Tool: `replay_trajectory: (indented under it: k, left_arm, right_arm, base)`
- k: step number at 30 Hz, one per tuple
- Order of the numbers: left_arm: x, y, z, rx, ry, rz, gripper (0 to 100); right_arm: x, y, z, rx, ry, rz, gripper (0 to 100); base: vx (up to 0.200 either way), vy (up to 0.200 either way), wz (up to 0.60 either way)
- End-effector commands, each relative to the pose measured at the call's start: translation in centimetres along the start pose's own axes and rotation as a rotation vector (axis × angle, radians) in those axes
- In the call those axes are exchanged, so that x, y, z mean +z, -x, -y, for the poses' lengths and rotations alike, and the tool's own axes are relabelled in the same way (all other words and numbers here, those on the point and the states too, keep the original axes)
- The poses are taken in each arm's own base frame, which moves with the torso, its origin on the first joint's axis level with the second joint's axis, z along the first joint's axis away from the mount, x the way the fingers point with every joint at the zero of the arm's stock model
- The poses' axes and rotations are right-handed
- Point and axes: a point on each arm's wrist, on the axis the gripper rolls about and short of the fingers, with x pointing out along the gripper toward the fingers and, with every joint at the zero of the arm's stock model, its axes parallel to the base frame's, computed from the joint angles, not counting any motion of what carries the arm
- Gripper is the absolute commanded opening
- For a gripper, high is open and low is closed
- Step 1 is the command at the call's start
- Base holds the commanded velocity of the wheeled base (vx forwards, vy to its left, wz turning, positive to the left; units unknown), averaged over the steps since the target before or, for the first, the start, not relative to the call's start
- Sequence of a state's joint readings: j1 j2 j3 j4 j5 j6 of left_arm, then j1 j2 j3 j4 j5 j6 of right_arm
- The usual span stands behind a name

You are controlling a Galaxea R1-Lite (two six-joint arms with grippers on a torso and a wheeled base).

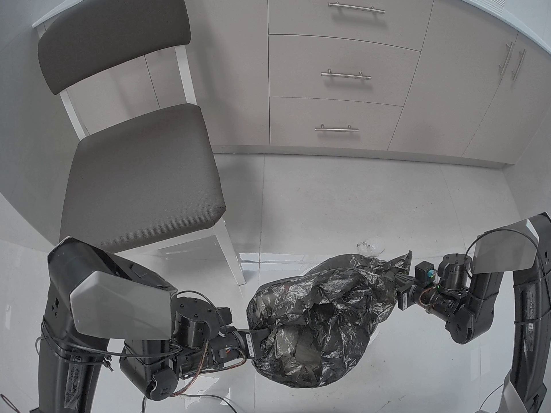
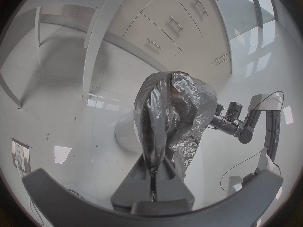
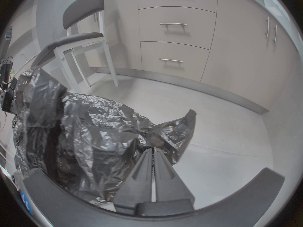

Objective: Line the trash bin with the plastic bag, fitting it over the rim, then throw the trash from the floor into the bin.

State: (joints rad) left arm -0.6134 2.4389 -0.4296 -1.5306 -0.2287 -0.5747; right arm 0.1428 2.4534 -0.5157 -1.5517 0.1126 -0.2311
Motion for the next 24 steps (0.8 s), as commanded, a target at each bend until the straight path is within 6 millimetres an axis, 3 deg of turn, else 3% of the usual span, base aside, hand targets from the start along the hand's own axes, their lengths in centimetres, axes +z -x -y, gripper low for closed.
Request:
replay_trajectory:
  k: [1, 10, 24]
  left_arm:
    - [0.0, 0.0, 0.0, 0.0, 0.0, 0.0, 0]
    - [0.0, 0.0, 0.0, -0.002, 0.002, 0.0, 0]
    - [0.0, 0.0, 0.0, -0.001, 0.0, -0.001, 0]
  right_arm:
    - [0.3, 0.3, -1.5, 0.04, 0.016, 0.008, 0]
    - [0.9, 0.5, -4.6, 0.103, 0.052, 0.015, 0]
    - [1.6, -0.8, -7.0, 0.154, 0.078, 0.065, 0]
  base:
    - [0.0, 0.0, 0.0]
    - [0.0, 0.0, 0.0]
    - [0.0, 0.0, 0.0]
